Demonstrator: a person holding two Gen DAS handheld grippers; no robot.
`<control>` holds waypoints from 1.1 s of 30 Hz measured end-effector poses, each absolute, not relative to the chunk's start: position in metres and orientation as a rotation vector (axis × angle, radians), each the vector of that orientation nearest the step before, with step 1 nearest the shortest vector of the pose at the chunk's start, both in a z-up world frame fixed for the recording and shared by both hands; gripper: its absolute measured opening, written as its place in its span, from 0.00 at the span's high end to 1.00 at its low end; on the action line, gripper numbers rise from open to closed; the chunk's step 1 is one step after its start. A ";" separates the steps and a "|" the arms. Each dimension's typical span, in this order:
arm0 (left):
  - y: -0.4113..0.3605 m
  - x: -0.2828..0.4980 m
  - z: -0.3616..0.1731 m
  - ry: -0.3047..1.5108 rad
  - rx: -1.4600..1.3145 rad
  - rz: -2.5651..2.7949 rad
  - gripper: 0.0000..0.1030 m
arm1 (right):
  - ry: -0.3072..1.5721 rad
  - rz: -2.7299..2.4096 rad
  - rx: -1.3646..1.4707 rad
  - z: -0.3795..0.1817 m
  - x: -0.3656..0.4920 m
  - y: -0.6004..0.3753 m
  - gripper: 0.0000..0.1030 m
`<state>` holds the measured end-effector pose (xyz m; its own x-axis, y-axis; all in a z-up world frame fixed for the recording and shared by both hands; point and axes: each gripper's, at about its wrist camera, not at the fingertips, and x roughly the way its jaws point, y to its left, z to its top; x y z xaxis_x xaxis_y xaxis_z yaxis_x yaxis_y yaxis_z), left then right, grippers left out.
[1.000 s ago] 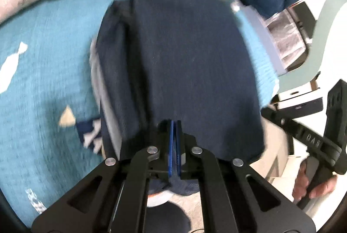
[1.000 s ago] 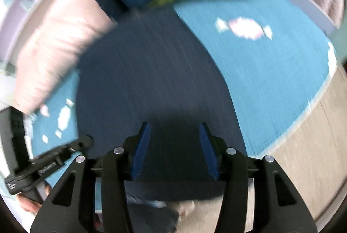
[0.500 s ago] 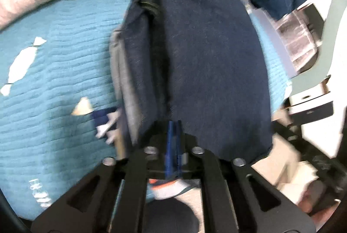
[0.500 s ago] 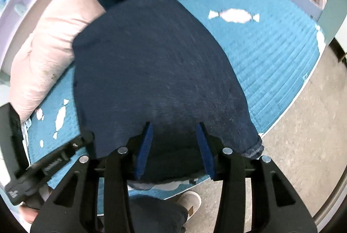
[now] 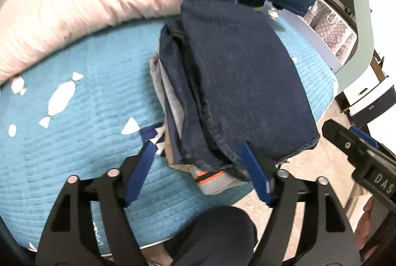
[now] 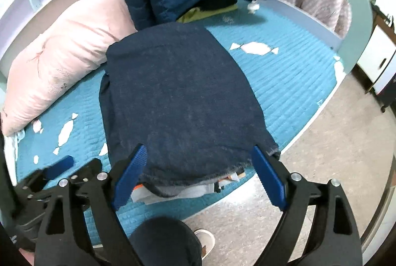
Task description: Fold large clothes
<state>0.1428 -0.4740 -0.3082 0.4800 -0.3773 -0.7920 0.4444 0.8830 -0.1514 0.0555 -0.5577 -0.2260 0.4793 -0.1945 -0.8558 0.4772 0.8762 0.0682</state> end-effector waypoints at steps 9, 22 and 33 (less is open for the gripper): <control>-0.437 0.100 -0.283 0.855 0.098 -0.484 0.20 | 0.893 -0.461 0.350 -0.210 0.016 -0.521 0.18; -0.341 0.035 -0.228 0.653 0.052 -0.437 0.12 | 0.733 -0.468 0.242 -0.162 -0.028 -0.429 0.14; -0.256 -0.002 -0.197 0.599 0.048 -0.316 0.09 | 0.609 -0.393 0.151 -0.121 -0.042 -0.350 0.12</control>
<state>-0.0018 -0.2556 -0.1966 0.7796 -0.2781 -0.5612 0.3056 0.9510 -0.0468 -0.0422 -0.3504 -0.1206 0.7493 -0.3142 -0.5829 0.4023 0.9152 0.0237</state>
